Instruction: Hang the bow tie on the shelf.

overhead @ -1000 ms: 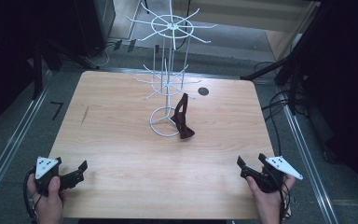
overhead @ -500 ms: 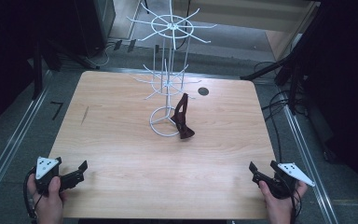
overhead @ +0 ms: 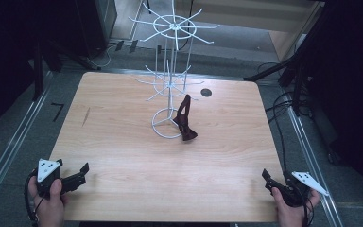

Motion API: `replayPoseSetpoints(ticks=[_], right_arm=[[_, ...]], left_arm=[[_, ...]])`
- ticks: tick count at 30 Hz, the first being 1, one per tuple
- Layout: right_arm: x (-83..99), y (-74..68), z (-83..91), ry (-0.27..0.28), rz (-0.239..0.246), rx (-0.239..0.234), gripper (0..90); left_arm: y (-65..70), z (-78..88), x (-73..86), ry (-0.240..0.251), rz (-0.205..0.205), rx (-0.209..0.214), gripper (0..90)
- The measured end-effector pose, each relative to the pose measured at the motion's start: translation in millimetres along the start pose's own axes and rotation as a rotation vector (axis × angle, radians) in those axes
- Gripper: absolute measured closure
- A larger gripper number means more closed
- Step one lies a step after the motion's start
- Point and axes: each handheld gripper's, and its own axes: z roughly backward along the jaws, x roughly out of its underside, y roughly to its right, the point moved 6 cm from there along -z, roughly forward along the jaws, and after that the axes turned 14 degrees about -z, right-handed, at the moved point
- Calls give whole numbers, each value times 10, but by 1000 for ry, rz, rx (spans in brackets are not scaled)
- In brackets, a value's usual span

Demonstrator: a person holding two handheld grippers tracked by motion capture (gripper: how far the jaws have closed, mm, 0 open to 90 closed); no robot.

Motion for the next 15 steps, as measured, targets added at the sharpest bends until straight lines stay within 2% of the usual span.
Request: replayPoseSetpoints(ticks=[8, 12, 15], right_arm=[[4, 192, 70, 13, -31, 18, 144], [12, 231, 76, 15, -55, 20, 146], [28, 232, 72, 22, -54, 24, 147]], left_arm=[[9, -4, 1, -3, -1, 0, 61], [7, 0, 2, -3, -3, -2, 61], [10, 6, 4, -1, -1, 2, 61]])
